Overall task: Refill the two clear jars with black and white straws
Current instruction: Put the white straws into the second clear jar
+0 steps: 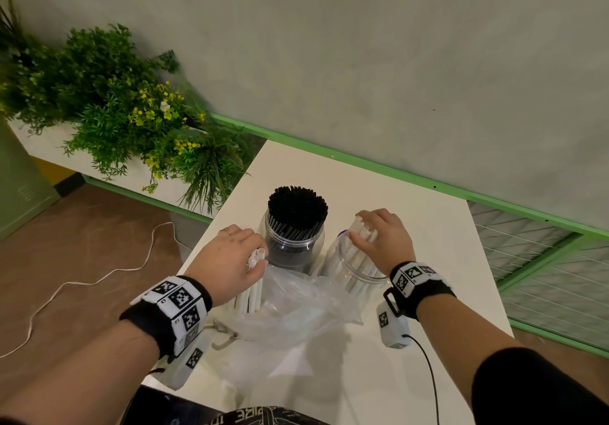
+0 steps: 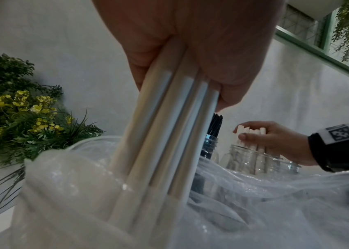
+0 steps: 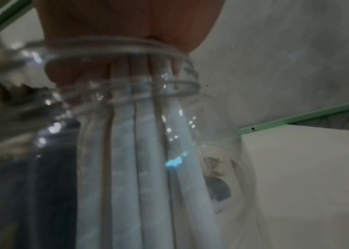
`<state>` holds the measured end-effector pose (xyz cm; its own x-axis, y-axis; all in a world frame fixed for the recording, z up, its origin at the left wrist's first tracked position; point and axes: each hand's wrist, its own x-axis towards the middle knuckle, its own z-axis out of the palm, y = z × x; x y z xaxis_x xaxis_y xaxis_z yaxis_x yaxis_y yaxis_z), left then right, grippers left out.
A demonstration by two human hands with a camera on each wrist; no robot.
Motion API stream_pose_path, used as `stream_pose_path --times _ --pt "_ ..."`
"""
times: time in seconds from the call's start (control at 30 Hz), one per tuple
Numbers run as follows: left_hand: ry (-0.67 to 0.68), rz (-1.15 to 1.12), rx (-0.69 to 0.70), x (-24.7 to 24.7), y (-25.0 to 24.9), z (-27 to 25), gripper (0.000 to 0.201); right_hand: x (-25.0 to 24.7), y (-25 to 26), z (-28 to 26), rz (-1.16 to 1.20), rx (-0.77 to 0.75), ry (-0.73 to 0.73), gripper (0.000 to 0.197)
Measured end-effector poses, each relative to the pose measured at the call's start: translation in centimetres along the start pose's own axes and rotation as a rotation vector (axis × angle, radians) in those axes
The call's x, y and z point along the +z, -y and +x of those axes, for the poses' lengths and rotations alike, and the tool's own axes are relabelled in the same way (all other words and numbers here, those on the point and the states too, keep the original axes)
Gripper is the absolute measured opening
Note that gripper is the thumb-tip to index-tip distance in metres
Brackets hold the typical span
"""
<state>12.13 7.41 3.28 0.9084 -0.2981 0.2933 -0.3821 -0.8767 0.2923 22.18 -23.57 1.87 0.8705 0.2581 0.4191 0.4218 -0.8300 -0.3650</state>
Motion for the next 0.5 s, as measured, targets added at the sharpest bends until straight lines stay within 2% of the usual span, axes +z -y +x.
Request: stream_pose_path --times 0.13,0.2,0.4,0.5 --pt "-0.007 -0.001 0.002 0.0 0.1 -0.1 0.026 -0.1 -0.1 0.3 -0.016 -0.087 -0.222 0.04" --pt "-0.006 -0.001 0.002 0.0 0.2 -0.1 0.026 -1.1 -0.3 1.1 -0.018 -0.082 -0.259 0.04" --pt "0.0 -0.003 -0.005 0.2 0.2 0.0 0.027 -1.5 -1.0 1.3 -0.082 0.022 -0.022 0.047" --pt "-0.008 -0.003 -0.004 0.2 0.3 0.0 0.025 -1.1 -0.8 1.4 -0.05 -0.013 -0.043 0.044"
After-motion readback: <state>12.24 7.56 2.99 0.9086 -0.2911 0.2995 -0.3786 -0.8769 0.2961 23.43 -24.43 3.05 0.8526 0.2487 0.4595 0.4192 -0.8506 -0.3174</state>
